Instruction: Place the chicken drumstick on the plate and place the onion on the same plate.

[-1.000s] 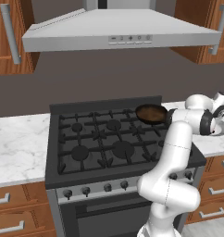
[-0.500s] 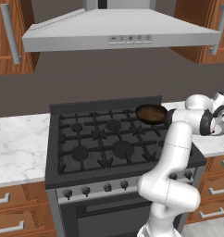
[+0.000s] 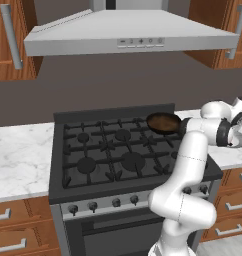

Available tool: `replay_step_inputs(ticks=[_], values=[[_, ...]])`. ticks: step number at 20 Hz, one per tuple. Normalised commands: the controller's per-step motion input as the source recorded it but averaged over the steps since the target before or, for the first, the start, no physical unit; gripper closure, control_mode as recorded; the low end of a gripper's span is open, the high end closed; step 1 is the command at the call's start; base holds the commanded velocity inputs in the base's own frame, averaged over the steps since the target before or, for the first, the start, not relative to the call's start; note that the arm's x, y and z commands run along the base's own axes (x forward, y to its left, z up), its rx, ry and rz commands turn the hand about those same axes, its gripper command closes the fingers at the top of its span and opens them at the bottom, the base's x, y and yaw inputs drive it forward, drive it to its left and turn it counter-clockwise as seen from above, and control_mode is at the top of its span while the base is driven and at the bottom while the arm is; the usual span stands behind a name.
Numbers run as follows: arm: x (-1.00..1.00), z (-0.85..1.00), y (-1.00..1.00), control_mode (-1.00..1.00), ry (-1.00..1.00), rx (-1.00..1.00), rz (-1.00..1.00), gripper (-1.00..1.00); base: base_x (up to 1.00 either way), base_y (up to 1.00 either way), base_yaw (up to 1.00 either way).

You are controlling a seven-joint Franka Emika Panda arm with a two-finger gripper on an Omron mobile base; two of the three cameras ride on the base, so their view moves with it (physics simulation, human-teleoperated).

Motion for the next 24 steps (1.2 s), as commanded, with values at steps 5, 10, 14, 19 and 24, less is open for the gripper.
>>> replay_step_inputs(ticks=[5,10,14,19,24], values=[[-0.02,0.31,0.0,-1.0,0.0,0.0,0.0,-1.0,0.0,0.0,0.0],[-0.42,0.4,0.0,-1.0,-0.02,0.0,0.0,-1.0,0.0,0.0,0.0],[-0.55,0.26,0.11,-1.0,0.0,0.0,-0.01,-1.0,0.0,0.0,0.0],[-0.49,0.18,0.35,-1.0,0.0,0.0,-0.01,-1.0,0.0,0.0,0.0],[-0.46,0.17,0.38,-1.0,0.0,0.0,-0.01,-1.0,0.0,0.0,0.0]])
